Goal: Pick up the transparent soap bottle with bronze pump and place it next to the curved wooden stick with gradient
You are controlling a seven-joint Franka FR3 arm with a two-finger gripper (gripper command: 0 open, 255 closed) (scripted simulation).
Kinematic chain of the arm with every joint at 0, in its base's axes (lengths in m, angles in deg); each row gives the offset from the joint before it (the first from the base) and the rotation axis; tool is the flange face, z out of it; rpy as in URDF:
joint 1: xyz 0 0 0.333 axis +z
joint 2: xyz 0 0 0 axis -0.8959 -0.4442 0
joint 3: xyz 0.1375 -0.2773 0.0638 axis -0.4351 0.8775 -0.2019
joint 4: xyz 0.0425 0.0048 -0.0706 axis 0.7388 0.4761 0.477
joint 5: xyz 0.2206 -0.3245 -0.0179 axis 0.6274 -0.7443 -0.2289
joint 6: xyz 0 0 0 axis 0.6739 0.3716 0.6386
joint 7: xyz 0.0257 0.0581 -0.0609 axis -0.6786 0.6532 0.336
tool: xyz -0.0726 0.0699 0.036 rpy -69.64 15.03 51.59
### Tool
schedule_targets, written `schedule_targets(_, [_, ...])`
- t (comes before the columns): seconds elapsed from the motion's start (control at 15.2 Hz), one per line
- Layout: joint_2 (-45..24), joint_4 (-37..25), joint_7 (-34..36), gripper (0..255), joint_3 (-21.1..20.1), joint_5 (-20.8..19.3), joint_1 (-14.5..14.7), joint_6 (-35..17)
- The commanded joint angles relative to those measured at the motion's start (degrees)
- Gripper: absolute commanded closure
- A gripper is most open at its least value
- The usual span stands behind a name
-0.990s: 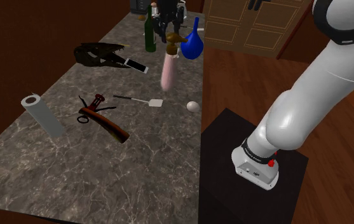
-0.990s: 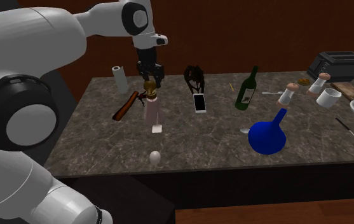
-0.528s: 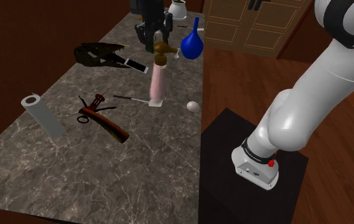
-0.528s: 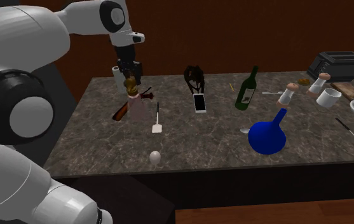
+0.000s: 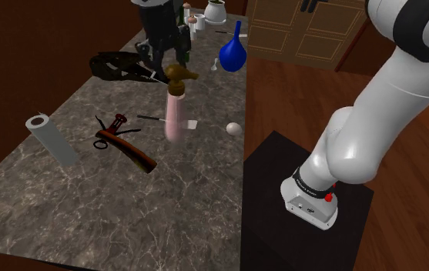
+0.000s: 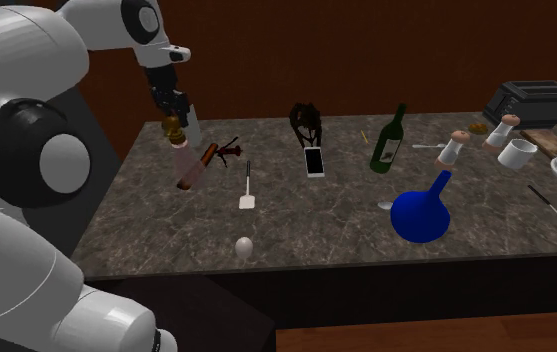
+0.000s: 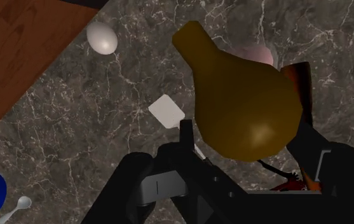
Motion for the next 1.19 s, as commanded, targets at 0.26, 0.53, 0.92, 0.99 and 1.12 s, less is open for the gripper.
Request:
schedule_targets(0.26, [-4.00, -4.94, 8.26, 255, -3.92, 0.22, 4.30, 1.69])
schedule_targets(0.53, [-8.24, -10.28, 13.81, 255, -6.31, -0.29, 7.64, 3.36])
schedule_targets(0.92, [-16.89, -21.72, 21.90, 255, -9.19, -2.26, 13.77, 7.08])
schedule_targets(0.99, [-18.66, -24.19, 23.18, 255, -9.58, -2.74, 14.98, 7.93])
schedule_targets(1.12, [-19.77, -24.95, 24.13, 255, -9.76, -3.01, 15.83, 7.69])
